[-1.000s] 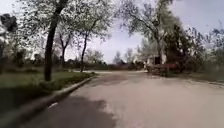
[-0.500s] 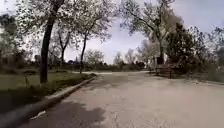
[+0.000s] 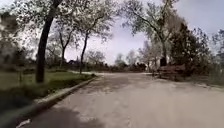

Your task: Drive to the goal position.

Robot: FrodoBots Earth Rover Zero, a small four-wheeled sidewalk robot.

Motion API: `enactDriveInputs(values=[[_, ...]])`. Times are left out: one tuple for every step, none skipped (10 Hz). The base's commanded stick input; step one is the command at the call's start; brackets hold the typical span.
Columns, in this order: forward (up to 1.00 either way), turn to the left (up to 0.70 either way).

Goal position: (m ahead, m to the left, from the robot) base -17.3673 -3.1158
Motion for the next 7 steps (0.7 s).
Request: enactDriveInputs(values=[[0.7,0.0],[0.7,0.0],[0.7,0.0],[0.7,0.0],[0.7,0.0],[0.7,0.0],[0.7,0.0]])
